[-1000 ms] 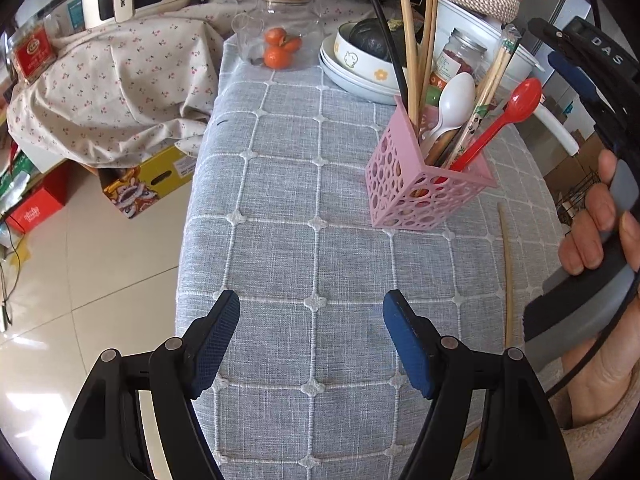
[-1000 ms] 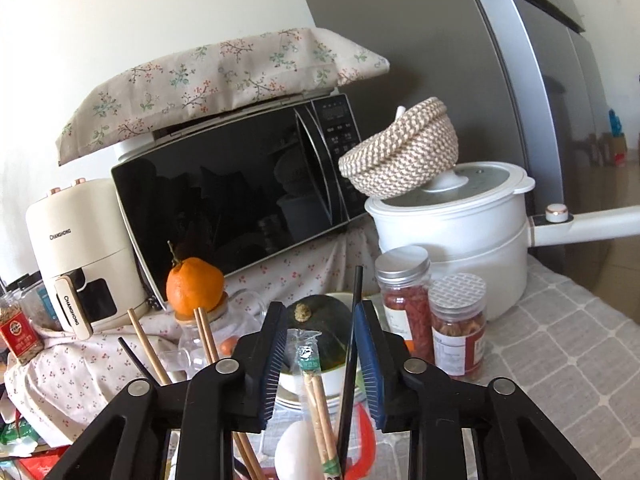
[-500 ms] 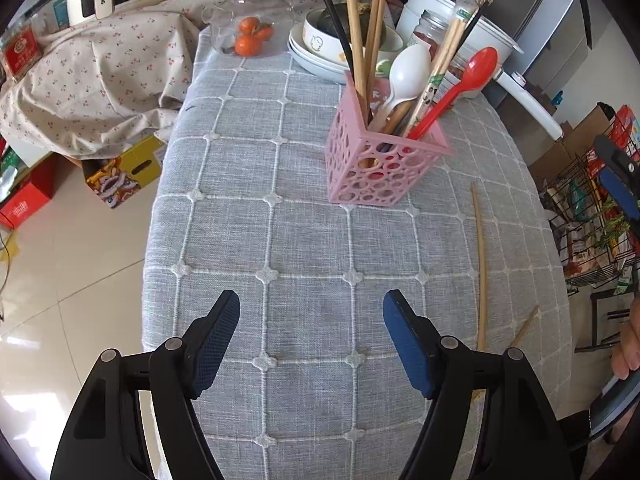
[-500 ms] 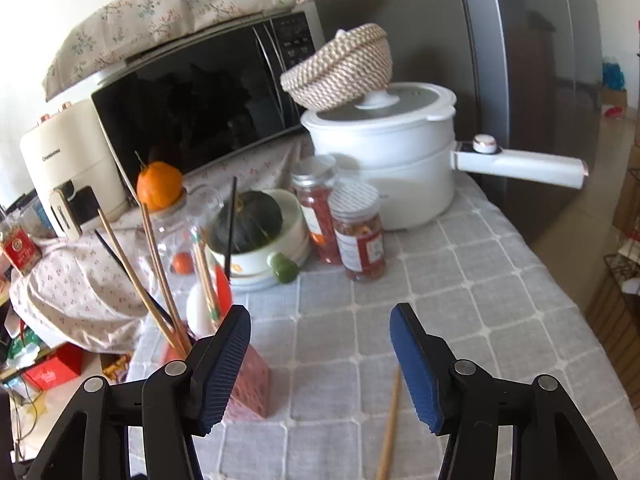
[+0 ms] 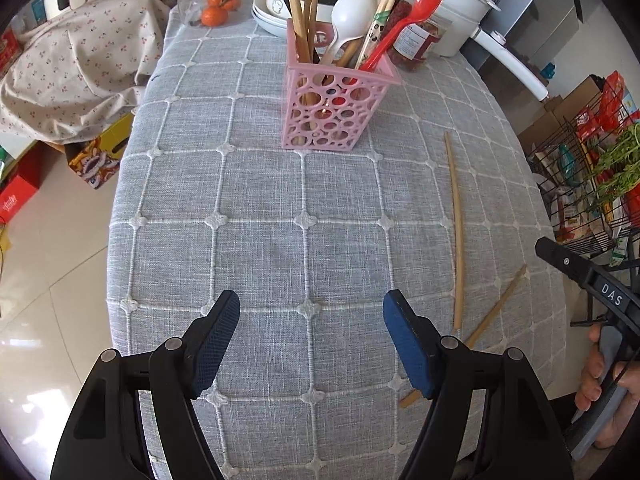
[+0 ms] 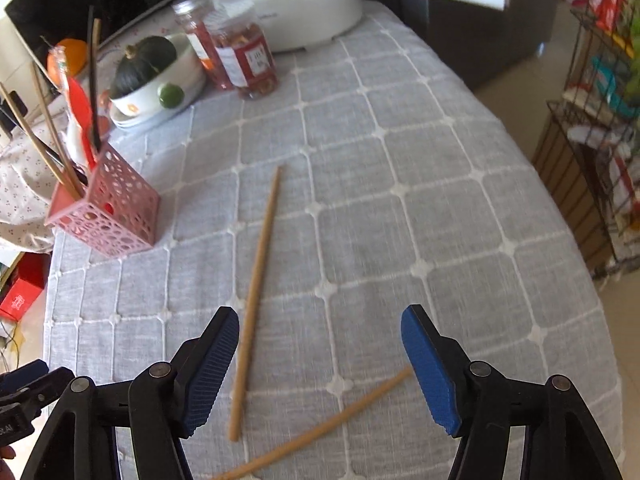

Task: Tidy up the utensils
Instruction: 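Move both open grippers over the last two wooden chopsticks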

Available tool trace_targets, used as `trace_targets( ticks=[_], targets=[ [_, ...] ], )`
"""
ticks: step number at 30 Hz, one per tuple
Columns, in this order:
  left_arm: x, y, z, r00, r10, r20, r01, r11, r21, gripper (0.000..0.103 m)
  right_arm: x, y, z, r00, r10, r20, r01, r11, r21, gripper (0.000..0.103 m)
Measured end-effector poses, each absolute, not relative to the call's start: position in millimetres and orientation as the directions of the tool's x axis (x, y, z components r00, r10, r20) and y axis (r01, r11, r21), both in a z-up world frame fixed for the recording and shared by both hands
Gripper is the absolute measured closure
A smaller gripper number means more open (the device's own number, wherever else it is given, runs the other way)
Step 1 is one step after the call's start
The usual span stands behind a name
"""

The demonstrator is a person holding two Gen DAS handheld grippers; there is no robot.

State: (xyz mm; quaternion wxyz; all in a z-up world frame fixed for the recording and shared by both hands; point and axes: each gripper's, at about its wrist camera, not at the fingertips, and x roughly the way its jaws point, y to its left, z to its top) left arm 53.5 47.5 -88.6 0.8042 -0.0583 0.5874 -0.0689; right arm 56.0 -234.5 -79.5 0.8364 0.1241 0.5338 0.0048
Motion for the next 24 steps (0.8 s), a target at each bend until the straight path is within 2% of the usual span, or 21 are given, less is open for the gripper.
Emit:
trace_targets(
  ticks=[5,11,16,24],
  targets=[
    [53.0,51.1,-90.7,0.293,-0.168,-0.941,0.032,0.986,-0.166,0.026,46.6,-230.3,-103.7,0.348,0.057,-0.936,0.129,0.986,0.108,0.031],
    [53.3,48.9,-94.4,0.282,-0.16,-0.946,0.043,0.987,-0.154,0.026,41.2,-224.5,-139.1,0.216,0.093,-0.972,0.146,0.981,0.126,0.031],
    [52.2,49.7,-98.0,0.275,-0.148,-0.95,0.044,0.989,-0.141,0.026,40.7,-223.8,-141.4,0.234,0.058,-0.97,0.163,0.982,0.098,0.032],
    [52.3,53.4,-103.2,0.266,-0.136,-0.954,0.038,0.991,-0.131,0.026,43.5,-226.5,-137.3,0.275,0.004,-0.961,0.174,0.983,0.054,0.061]
  ],
)
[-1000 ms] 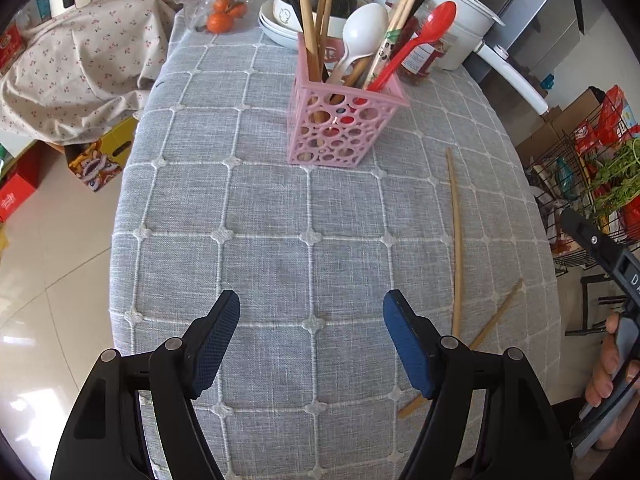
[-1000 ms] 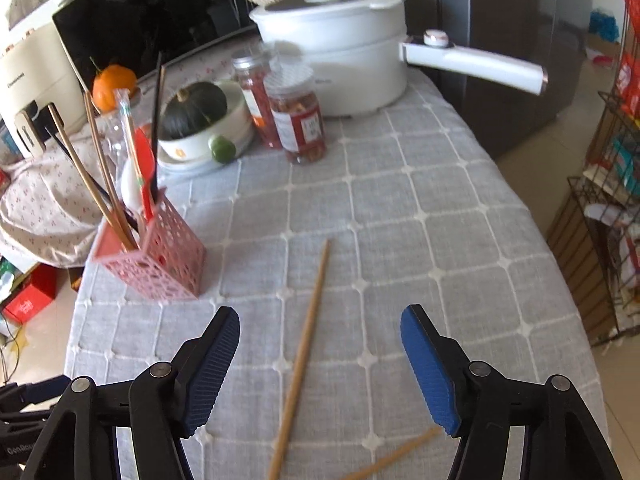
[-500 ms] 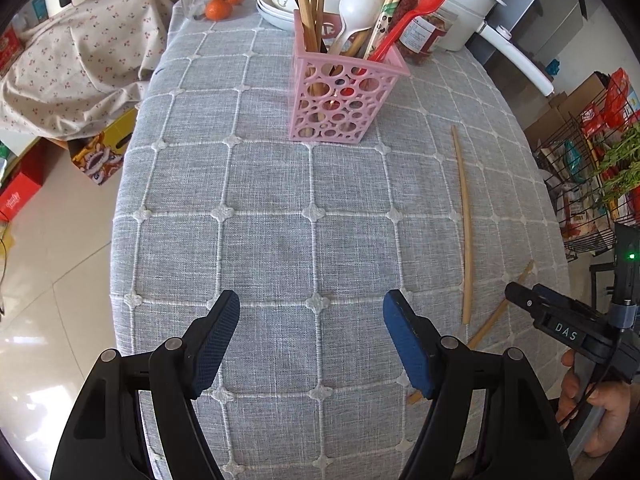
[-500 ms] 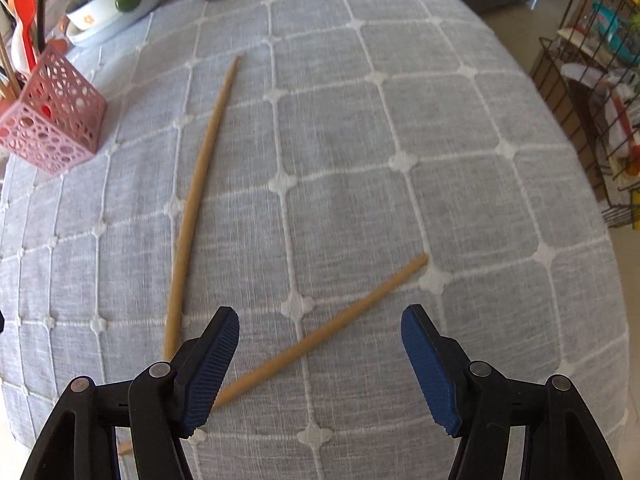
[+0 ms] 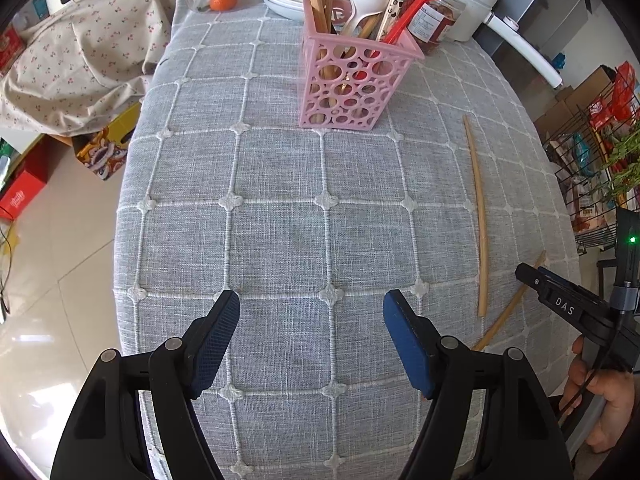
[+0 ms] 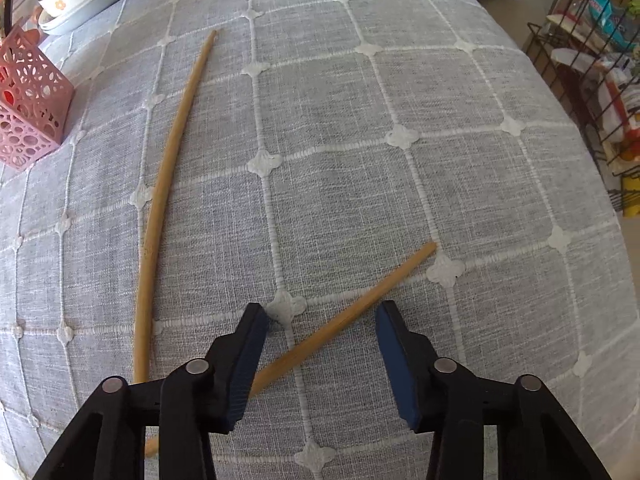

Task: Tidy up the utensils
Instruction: 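Move both open grippers over the last two wooden chopsticks, then grasp a wooden chopstick with right while left grasps the other wooden chopstick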

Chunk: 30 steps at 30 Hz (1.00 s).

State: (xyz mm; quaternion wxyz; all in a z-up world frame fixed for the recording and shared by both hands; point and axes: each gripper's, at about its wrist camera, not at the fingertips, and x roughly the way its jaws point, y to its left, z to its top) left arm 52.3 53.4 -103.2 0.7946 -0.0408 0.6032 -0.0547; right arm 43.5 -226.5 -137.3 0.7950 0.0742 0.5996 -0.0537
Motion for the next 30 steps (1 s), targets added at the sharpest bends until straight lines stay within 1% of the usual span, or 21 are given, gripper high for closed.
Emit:
trace_targets(
  ticks=[1,2,3,7,14,20,23,30],
  targets=[
    [52.4,52.9,-103.4,0.266,-0.135,-0.954,0.039,0.991,-0.129,0.026,45.0,-227.1,-136.3,0.276,0.007,-0.961,0.173,0.983,0.057,0.062],
    [52.6,52.1,-103.6,0.266,-0.135,-0.954,0.041,0.991,-0.129,0.026,47.1,-226.3,-136.5,0.285,0.019,-0.958,0.162,0.984,0.068,0.072],
    [52.8,51.4,-104.0,0.265,-0.135,-0.955,0.042,0.991,-0.128,0.026,51.0,-225.3,-136.7,0.29,0.025,-0.957,0.149,0.986,0.071,0.079],
    [53.4,47.8,-105.0,0.264,-0.136,-0.955,0.052,0.991,-0.127,0.026,63.7,-225.3,-137.6,0.301,0.029,-0.953,0.114,0.991,0.066,0.088],
    [61.4,43.9,-108.3,0.267,-0.15,-0.952,0.055,0.989,-0.14,0.026,86.0,-232.6,-140.5,0.302,0.071,-0.951,0.09,0.991,0.103,0.093],
    [67.2,29.1,-105.4,0.287,-0.163,-0.944,0.073,0.986,-0.148,0.026,103.7,-245.4,-139.4,0.305,0.131,-0.943,0.106,0.98,0.171,0.098],
    [66.2,18.6,-102.1,0.302,-0.178,-0.936,0.11,0.982,-0.151,0.026,107.1,-254.0,-134.9,0.332,0.135,-0.934,0.111,0.977,0.181,0.098],
    [65.7,4.5,-100.7,0.324,-0.189,-0.927,0.16,0.977,-0.143,0.027,110.2,-265.4,-113.9,0.384,0.205,-0.9,0.086,0.963,0.256,0.098]
  ],
)
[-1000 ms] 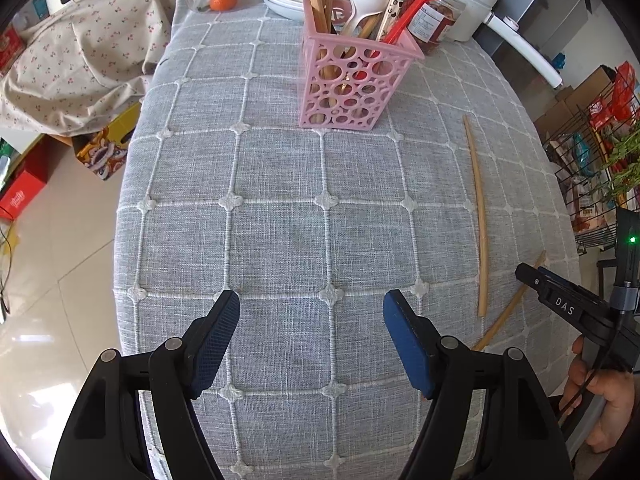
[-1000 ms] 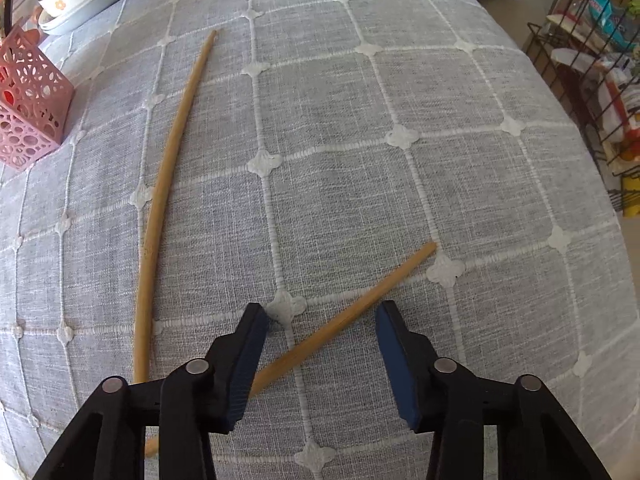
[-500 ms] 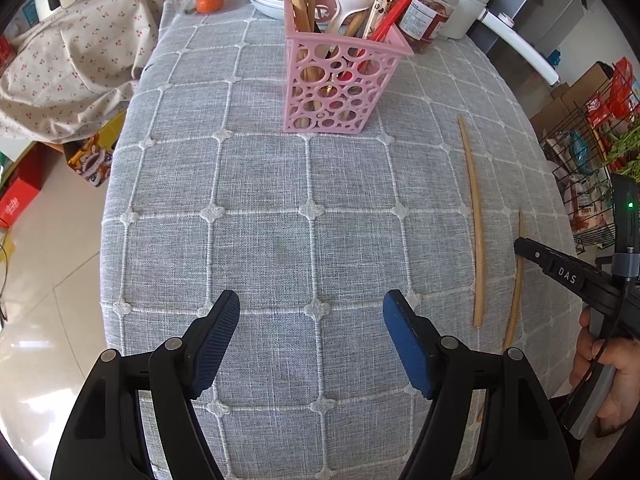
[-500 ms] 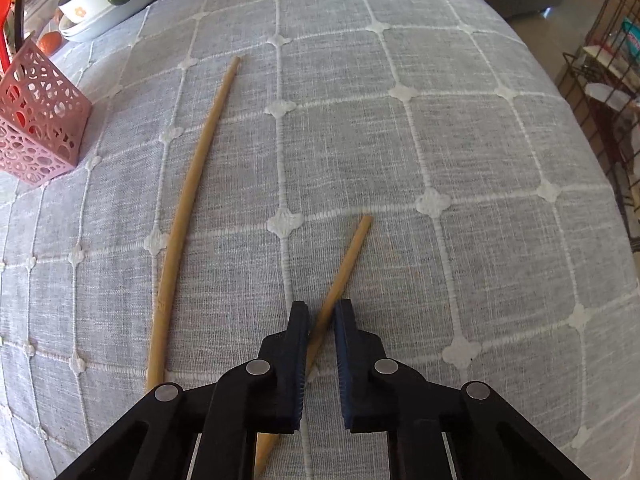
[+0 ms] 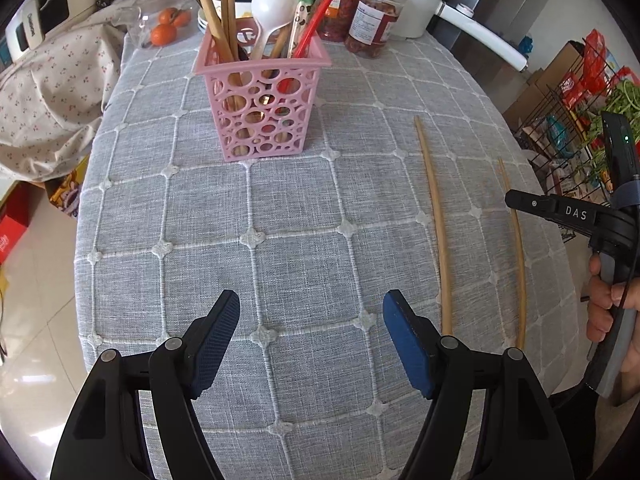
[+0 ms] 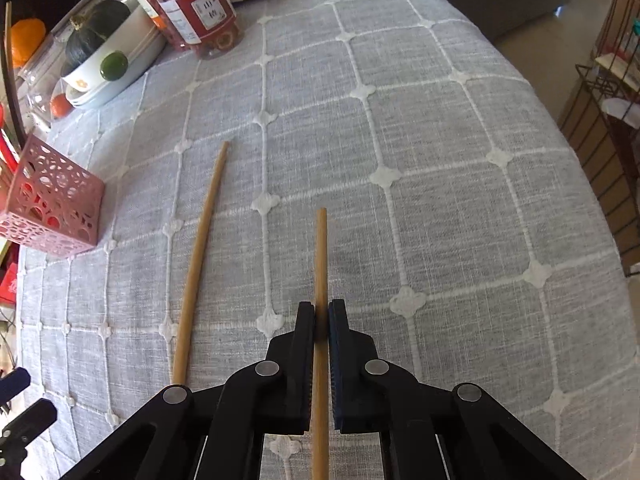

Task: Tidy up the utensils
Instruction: 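Grasp a wooden chopstick with right while left grasps the other wooden chopstick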

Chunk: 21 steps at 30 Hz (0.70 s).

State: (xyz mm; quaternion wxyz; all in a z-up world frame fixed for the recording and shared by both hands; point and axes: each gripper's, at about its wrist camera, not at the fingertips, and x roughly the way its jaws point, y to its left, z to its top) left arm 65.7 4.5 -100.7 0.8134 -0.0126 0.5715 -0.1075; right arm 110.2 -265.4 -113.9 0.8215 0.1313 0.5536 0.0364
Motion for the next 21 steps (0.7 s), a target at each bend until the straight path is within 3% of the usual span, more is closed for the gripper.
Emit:
trace_targets(
  ticks=[14,16,21],
  targets=[
    [81.1,-27.9,-69.7,0.338,-0.243,-0.909,0.221,0.96,-0.174,0.032,105.4,-276.3,-59.9,0.471,0.337,-0.815,-0.007,0.926,0.378,0.098],
    [88.5,-34.4,-70.2,0.32,-0.252,-0.913,0.226,0.957,-0.185,0.044,106.4,-280.1,-55.1,0.483,0.347,-0.804,-0.005,0.919,0.394,0.098],
    [120.1,-50.1,-81.0,0.292,-0.275,-0.916,0.215,0.952,-0.217,0.059,114.5,-288.5,-51.9,0.485,0.355,-0.799,-0.007,0.915,0.403,0.098]
  ],
)
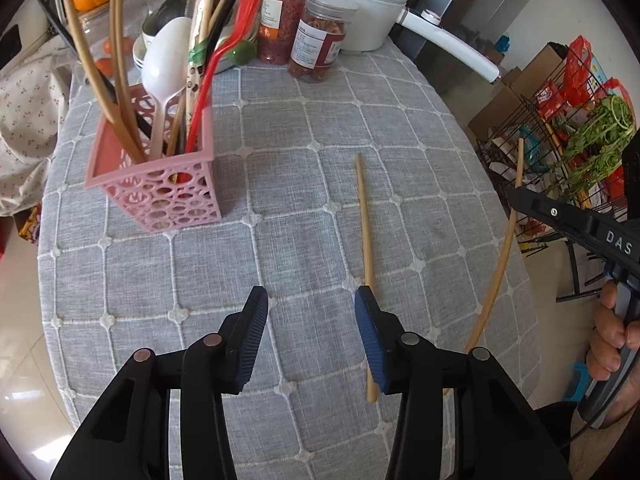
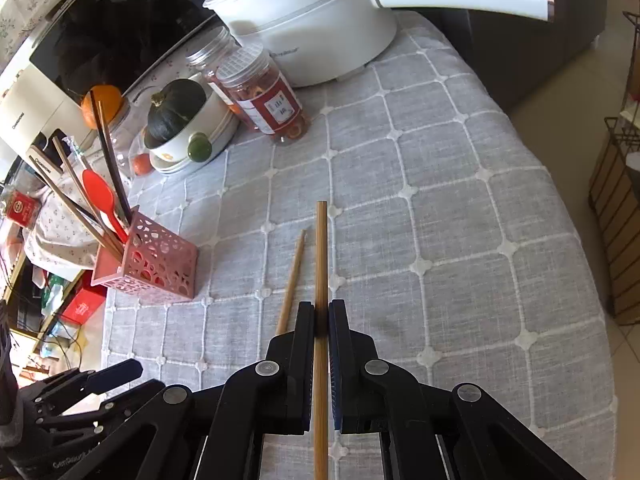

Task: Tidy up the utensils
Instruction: 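Grasp a wooden chopstick with right while left grasps the other wooden chopstick, then carry both held wooden chopsticks up to the pink basket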

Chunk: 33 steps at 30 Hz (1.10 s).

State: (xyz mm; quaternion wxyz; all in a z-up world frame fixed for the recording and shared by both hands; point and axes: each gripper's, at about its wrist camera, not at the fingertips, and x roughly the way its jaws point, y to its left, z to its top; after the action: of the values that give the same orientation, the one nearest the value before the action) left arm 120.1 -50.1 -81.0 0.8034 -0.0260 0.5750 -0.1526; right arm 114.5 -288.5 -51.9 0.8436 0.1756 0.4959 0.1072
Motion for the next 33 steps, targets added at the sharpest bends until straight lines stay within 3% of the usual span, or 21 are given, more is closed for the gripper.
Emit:
trace_targets(
  ticks=[6,11,18,22,33],
  targets=[
    [164.3,-81.5,-108.9,0.274,-0.28,-0.92,0.215,0.95,-0.226,0.07,123.3,-303.7,-62.2,0.456,0.379,-0.805,0.015,0.901,0.433,0.098],
    [192.5,-114.8,-125.5,0.276,-0.28,-0.92,0.235,0.947,-0.218,0.073,125.9,-306.2,-65.2,0.444,0.393,-0.805,0.013,0.896,0.444,0.098],
    [210.6,-136.2,-143.6,0.277,-0.205,-0.939,0.225,0.964,-0.144,0.081,128.5,-311.3,-68.7,0.436,0.397,-0.808,0.022,0.892,0.451,0.098],
    [210.6,-138.6,-145.2,0.29,-0.155,-0.944,0.23,0.969,-0.089,0.097,128.5,-311.6,-68.6,0.435,0.398,-0.807,0.023,0.892,0.452,0.098],
    [156.7,-81.5,-80.4,0.439,-0.182,-0.88,0.222,0.971,-0.09,0.098,115.4,-287.9,-45.8,0.455,0.428,-0.781,-0.05,0.888,0.457,0.098]
  ],
)
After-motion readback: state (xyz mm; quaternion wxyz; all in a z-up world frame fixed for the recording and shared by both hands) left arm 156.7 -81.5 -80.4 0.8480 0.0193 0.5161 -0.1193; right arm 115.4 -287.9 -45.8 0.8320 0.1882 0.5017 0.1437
